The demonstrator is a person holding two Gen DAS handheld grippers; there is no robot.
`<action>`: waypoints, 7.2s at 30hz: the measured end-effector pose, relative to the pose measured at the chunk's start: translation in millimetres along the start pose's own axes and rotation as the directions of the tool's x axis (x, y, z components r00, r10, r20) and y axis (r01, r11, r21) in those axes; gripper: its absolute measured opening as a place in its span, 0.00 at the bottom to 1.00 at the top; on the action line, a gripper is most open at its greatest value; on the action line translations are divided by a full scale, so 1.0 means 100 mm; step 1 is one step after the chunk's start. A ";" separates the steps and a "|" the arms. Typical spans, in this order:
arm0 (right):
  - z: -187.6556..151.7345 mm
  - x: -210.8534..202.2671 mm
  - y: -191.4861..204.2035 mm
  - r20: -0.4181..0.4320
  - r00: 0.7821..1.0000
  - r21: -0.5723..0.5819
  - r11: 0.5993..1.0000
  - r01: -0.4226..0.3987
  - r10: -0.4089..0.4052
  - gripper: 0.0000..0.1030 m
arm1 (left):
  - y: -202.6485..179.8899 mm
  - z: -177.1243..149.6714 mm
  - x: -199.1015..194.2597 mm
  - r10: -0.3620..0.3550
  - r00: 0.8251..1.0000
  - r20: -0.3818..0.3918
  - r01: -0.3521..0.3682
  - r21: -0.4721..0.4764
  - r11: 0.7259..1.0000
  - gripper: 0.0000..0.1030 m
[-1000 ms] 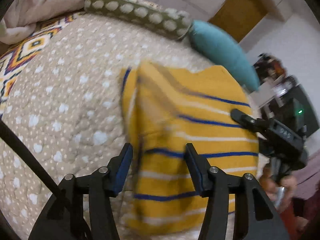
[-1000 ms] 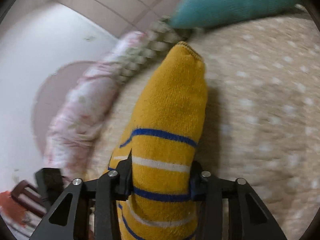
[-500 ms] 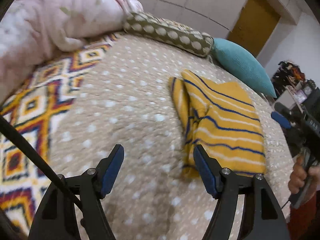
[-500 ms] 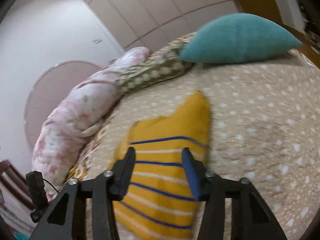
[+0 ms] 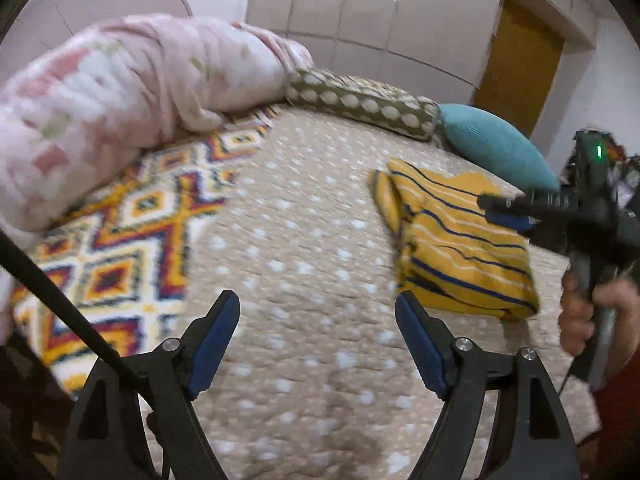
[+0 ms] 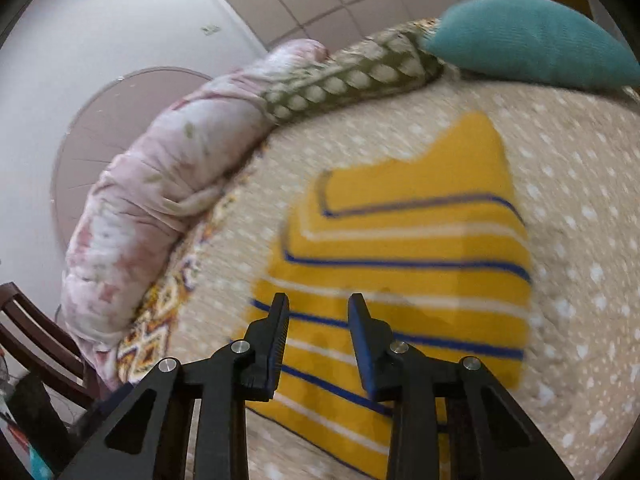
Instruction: Fold small clothes
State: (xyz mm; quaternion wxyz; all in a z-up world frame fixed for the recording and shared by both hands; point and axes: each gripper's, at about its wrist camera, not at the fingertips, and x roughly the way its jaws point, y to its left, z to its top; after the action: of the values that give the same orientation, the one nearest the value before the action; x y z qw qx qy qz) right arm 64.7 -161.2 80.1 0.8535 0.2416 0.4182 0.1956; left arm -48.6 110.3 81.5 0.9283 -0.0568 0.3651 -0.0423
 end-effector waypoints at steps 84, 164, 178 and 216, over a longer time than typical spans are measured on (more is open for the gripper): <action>-1.83 -1.59 -0.22 0.137 0.839 -0.001 0.847 0.532 -0.526 0.65 | -1.28 -0.82 -0.45 0.013 0.994 -0.109 0.011 0.219 0.976 1.00; -1.95 -1.28 -0.12 0.040 0.661 -0.176 0.646 0.743 -0.750 0.77 | -1.21 -0.89 -0.33 0.052 0.985 -0.166 -0.017 0.204 0.979 1.00; -1.95 -1.25 -0.12 0.034 0.649 -0.188 0.632 0.752 -0.760 0.77 | -1.21 -0.91 -0.30 0.050 0.984 -0.173 -0.013 0.210 0.978 1.00; -1.95 -1.32 -0.09 0.070 0.623 -0.181 0.605 0.776 -0.779 0.78 | -1.20 -0.93 -0.29 0.048 0.983 -0.177 -0.010 0.212 0.977 1.00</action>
State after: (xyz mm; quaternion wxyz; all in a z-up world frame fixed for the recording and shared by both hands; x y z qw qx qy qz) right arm -167.1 -190.3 52.6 0.8695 -0.0496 0.4671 -0.1524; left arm -137.7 -12.0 50.2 0.8926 0.0511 0.4422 -0.0720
